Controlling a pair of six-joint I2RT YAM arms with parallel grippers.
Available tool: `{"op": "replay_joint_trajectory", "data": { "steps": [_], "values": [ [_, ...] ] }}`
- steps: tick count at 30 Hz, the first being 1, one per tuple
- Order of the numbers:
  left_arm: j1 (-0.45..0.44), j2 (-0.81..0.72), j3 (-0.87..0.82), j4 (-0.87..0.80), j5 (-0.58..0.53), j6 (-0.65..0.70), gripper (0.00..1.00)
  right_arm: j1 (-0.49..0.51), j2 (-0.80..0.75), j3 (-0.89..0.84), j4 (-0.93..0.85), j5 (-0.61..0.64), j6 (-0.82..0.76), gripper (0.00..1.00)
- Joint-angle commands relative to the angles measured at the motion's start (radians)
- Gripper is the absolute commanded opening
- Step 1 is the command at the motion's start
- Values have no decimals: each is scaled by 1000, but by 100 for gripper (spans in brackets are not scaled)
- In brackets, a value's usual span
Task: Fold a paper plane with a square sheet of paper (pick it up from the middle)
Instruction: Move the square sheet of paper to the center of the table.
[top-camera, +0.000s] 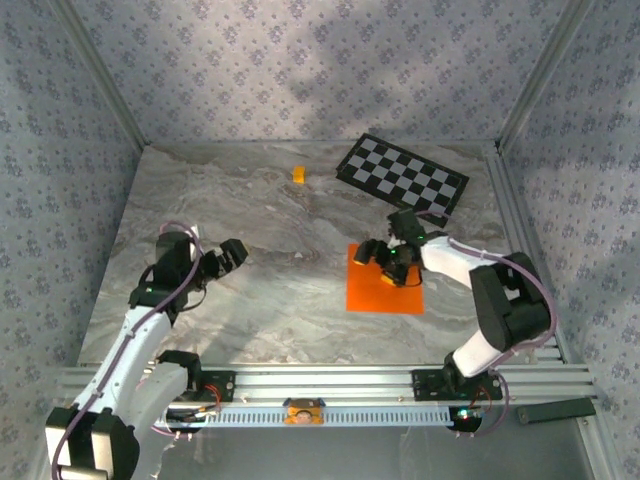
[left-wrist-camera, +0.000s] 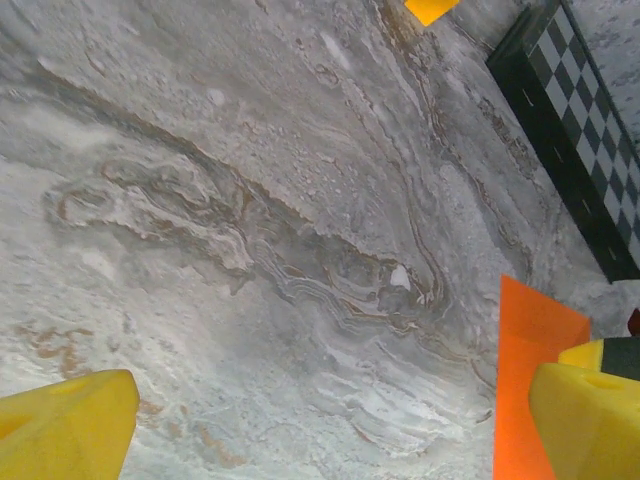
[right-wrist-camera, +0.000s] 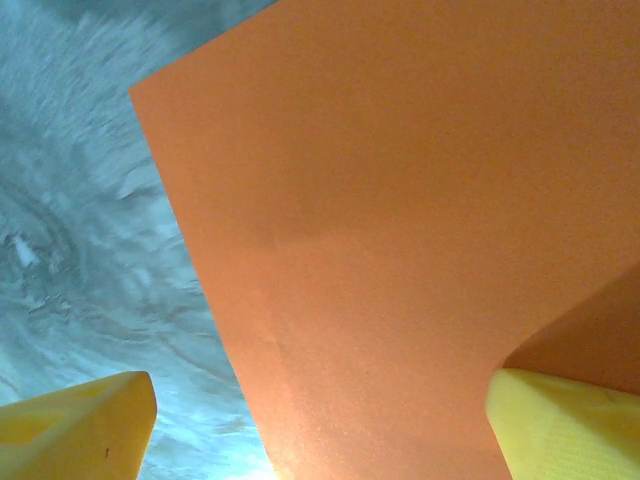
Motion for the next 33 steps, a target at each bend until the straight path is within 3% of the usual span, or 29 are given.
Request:
{"op": "replay_joint_trajectory", "data": {
  "steps": [1, 4, 9, 12, 15, 20, 26, 33],
  "values": [
    [-2, -19, 79, -126, -92, 74, 100, 80, 79, 38, -7, 7, 93, 89],
    [0, -41, 89, -147, -121, 92, 100, 120, 90, 106, -27, -13, 69, 89],
    [18, -51, 77, -126, -128, 35, 100, 82, 32, 173, -168, 96, -65, 89],
    [52, -50, 55, -119, -131, -1, 100, 16, 14, 130, -153, 54, -102, 88],
    [88, -52, 26, -80, -53, -10, 100, -27, 16, 90, -129, 13, -128, 88],
    [90, -41, 3, -54, -13, -16, 100, -37, 55, 76, -116, -37, -153, 86],
    [89, -9, -6, -32, 56, -16, 100, 3, 103, 72, -107, -24, -123, 85],
    [53, 84, 44, -54, 107, 27, 100, 87, 150, 36, -1, 20, 51, 83]
  ]
}}
